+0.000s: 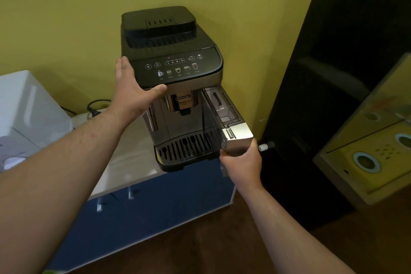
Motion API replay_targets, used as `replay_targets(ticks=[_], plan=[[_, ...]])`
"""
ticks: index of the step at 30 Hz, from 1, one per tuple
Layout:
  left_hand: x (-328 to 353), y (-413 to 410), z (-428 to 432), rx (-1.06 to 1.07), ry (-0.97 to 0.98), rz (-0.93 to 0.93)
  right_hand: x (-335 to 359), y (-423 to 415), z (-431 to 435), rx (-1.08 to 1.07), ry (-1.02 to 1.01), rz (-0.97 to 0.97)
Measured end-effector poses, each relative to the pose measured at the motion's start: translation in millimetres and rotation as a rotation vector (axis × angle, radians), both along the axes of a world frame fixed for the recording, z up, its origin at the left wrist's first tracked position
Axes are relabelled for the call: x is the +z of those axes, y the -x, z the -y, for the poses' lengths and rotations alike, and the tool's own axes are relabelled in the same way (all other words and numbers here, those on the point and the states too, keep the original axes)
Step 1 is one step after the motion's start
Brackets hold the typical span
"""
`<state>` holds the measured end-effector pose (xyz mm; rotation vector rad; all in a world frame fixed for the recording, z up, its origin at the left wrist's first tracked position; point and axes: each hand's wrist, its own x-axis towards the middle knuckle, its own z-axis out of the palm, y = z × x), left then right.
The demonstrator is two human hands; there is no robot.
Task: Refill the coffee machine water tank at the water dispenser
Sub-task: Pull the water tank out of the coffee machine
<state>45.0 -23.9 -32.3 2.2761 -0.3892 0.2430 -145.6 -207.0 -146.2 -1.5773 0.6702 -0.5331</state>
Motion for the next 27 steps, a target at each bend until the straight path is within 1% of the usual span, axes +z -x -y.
replay_targets(ticks=[7, 16, 23, 27], plan=[[-0.3, -0.8, 0.5, -0.006, 0.003, 0.001, -0.3, 34.4, -5.4, -0.002, -0.003, -0.034], [-1.1, -2.2, -0.7, -0.007, -0.011, 0.001, 3.4, 79.0, -5.1, -0.019, 0.042, -0.079], [0.2, -4.2, -2.6, -0.008, -0.056, -0.024, 22.6, 123.6, -4.0, -0.064, 0.089, -0.141], [3.5, -3.6, -3.9, -0.025, -0.076, -0.076, 41.9, 156.4, -3.6, -0.06, 0.103, -0.162]])
